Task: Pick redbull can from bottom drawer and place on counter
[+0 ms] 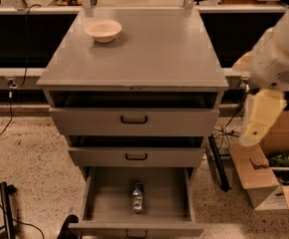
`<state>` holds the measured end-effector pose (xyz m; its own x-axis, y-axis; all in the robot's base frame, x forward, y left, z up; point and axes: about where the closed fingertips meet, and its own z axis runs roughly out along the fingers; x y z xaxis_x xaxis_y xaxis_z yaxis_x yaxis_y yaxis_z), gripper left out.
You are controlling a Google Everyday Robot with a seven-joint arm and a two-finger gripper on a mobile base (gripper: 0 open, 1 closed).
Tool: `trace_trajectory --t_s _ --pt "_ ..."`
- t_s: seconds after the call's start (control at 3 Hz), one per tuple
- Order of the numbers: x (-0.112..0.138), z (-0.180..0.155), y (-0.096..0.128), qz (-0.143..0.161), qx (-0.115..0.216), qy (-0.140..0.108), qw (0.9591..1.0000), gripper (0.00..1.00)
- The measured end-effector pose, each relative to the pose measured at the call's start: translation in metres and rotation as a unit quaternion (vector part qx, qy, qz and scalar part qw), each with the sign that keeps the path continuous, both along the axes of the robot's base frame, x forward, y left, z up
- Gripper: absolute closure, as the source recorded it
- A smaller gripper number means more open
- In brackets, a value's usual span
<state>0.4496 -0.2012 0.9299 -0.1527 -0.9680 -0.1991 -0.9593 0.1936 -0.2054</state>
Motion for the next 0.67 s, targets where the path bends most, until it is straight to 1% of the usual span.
trace_trajectory --t_s 0.33,0.67 --pt "0.011 -0.061 0.031 0.043 -0.001 0.016 0.9989 0.0" --pt "0.012 -0.074 0.036 0.048 0.0 0.018 0.9987 0.0"
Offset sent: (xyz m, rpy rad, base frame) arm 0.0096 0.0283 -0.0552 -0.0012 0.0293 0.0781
